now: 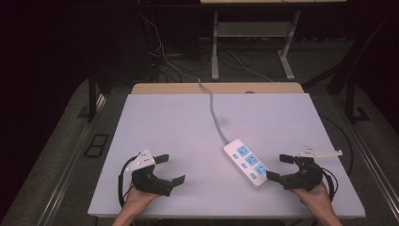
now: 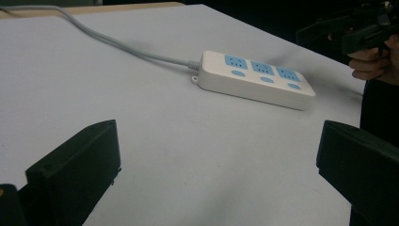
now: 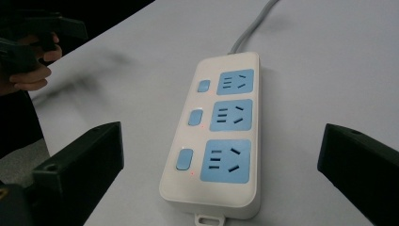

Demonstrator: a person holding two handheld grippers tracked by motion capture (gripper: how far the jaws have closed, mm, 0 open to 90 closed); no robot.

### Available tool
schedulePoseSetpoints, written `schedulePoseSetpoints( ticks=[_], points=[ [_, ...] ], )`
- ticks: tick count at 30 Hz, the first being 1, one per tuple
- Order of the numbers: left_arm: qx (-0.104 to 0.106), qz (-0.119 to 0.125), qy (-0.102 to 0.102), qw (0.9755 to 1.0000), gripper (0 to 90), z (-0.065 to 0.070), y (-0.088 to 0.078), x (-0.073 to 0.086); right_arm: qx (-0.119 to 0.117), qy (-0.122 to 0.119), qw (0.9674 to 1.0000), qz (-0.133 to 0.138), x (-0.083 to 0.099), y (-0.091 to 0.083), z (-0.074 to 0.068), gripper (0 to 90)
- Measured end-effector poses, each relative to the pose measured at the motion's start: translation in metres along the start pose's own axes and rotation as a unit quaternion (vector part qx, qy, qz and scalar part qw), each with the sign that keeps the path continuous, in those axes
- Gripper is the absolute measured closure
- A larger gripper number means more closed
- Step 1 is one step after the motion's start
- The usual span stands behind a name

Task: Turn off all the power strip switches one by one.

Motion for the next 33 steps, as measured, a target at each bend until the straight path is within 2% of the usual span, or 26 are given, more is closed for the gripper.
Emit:
schedulePoseSetpoints(
  ticks=[12, 23, 33],
  points=[
    [0.006, -0.004, 0.006, 1.0, 0.0, 0.001, 0.0016, -0.0002, -0.003, 0.006, 1.0, -0.004, 0.0021, -0.002, 0.0018, 0.6],
    [0.006, -0.009, 0.007, 0.9999, 0.0, 0.0004, 0.0023, 0.0005, -0.006, -0.001, 0.9999, -0.013, 0.002, -0.0028, -0.0028, 0.6],
    [0.004, -0.01, 0.005, 0.9999, 0.0, -0.001, 0.0015, 0.0016, 0.003, -0.017, 0.9985, -0.052, 0.0006, 0.0014, -0.0072, 0.6]
  ],
)
Point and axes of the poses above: each handheld gripper's, and its own axes: y roughly forward along the jaws, x roughly out of its underside, z roughly to its right, the point moved 4 cm from there along y, roughly forward along the jaws, and after that the axes turned 12 degrees about -z, right-handed, at the moved point
